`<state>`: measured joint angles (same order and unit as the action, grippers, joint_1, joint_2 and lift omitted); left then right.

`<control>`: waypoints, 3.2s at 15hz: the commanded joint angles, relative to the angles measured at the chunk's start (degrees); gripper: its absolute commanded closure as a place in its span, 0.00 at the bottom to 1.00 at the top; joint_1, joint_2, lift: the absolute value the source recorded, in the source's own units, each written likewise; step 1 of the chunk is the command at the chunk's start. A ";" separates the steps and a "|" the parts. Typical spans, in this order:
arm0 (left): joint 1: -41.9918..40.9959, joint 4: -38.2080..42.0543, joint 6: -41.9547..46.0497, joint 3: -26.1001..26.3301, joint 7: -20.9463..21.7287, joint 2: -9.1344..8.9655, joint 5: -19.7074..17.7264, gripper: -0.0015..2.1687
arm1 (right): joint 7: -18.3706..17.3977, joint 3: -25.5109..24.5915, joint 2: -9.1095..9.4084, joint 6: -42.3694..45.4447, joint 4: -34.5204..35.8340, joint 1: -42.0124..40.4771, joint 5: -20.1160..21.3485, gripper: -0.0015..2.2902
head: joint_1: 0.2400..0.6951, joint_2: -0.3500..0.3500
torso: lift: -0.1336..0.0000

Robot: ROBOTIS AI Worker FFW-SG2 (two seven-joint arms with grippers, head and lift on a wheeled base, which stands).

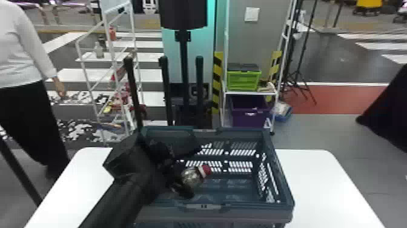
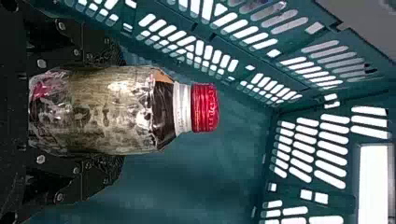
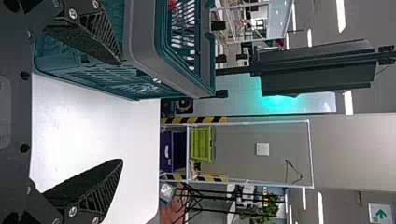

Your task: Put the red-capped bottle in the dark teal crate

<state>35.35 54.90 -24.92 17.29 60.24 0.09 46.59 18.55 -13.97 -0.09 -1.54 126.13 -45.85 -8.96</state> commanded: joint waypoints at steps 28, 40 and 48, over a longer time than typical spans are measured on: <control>-49.76 77.82 -21.97 -33.47 -28.07 -0.24 -39.82 0.07 | -0.09 1.93 -0.62 1.93 1.84 -0.30 -4.57 0.06 | 0.57 0.50 | 1.00; -82.98 65.95 48.16 -12.11 -71.92 -0.24 -34.64 0.07 | -0.18 7.03 -4.22 0.88 0.79 1.46 -4.31 0.06 | 0.57 0.50 | 1.00; -85.01 64.37 47.81 -7.19 -81.86 -0.24 -37.01 0.07 | -0.88 7.82 -5.45 0.70 0.26 1.73 -4.48 0.06 | 0.57 0.50 | 1.00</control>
<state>-49.59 119.28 22.85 10.20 -21.52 0.09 9.62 17.76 -6.18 -5.37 -0.85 126.39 -44.19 -13.45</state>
